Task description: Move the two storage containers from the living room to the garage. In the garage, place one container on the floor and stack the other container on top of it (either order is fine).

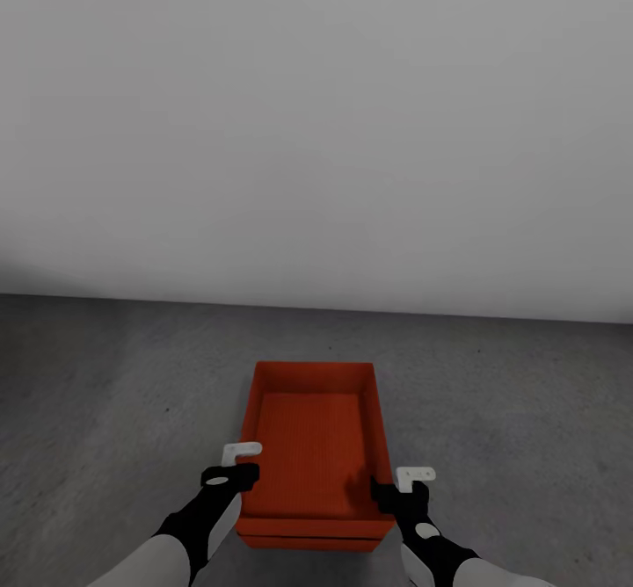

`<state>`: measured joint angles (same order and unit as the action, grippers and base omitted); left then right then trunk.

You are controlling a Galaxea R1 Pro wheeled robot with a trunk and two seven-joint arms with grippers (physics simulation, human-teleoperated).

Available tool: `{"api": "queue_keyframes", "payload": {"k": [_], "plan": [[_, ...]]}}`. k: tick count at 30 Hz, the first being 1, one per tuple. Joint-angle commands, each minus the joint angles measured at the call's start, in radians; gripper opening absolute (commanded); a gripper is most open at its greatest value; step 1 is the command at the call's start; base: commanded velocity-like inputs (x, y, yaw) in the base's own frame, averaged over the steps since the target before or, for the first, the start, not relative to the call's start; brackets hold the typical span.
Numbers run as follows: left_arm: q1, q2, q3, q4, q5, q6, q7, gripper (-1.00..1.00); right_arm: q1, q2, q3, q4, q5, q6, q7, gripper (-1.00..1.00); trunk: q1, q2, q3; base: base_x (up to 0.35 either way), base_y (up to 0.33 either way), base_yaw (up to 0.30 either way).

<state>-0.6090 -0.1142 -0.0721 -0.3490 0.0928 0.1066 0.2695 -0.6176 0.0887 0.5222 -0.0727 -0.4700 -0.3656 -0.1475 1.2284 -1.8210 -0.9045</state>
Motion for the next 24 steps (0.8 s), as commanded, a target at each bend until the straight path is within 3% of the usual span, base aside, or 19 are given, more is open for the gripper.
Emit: {"api": "queue_keyframes", "payload": {"k": [1,24], "plan": [[0.0,0.001,-0.008,-0.001,0.009,0.005,0.007,1.0,-0.001,0.0,0.009,0.001,-0.007,-0.003,-0.004,1.0,-0.004,0.007,0.002,0.0,0.0,0.0],[0.0,0.001,-0.008,-0.001,0.01,0.005,0.007,1.0,-0.001,0.0,0.007,0.001,-0.008,-0.003,-0.004,1.0,-0.092,0.168,0.075,0.0,0.0,0.0]]}}
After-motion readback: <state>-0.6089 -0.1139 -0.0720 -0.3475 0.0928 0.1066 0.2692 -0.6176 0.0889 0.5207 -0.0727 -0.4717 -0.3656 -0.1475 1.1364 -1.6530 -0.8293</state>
